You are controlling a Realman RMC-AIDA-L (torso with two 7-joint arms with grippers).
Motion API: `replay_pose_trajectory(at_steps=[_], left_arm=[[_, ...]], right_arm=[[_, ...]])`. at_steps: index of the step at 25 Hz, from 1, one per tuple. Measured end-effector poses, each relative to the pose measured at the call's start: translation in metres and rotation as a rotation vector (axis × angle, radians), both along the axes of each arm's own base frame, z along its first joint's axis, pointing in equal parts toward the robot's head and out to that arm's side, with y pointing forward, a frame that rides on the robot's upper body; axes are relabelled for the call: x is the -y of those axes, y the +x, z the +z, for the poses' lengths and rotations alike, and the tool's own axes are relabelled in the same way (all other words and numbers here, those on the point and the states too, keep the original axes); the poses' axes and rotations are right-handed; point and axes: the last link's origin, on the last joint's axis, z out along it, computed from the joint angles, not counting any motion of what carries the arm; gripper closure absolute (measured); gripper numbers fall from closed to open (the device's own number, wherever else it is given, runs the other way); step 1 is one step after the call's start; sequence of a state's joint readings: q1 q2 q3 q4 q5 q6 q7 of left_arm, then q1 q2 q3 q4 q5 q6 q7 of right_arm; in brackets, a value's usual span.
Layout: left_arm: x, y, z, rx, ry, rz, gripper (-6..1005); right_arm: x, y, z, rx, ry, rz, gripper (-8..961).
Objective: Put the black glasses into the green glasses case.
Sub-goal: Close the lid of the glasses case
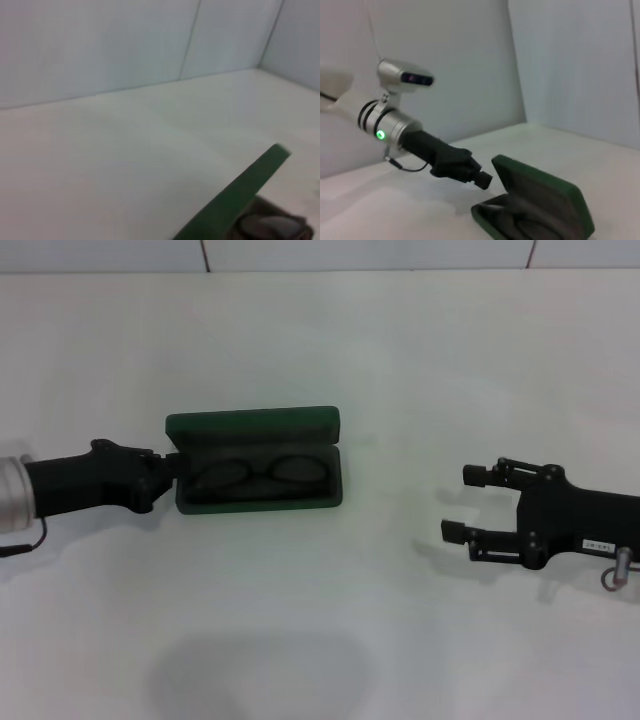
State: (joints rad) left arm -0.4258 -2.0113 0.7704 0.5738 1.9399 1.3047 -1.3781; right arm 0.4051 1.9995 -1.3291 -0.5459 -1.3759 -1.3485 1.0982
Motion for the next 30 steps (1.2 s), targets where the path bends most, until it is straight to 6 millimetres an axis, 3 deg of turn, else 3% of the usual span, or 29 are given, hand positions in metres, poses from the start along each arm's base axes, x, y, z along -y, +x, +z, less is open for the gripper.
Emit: replay_pose_trajectory(at_steps=[6, 10, 30], left_arm=[[-0.010, 0.005, -0.008, -0.038, -0.015, 0.007, 959], [-0.013, 0.008, -0.010, -0.036, -0.012, 0.000, 957], [-0.044, 0.010, -0.001, -0.133, 0.102, 0.018, 943]], right_arm=[[-0.001, -0.001, -0.001, 0.009, 0.005, 0.015, 241], [-0.001, -0.001, -0.003, 0.021, -0.003, 0.023, 64], [-0.002, -0.007, -0.007, 0.014, -0.013, 0.041, 63]])
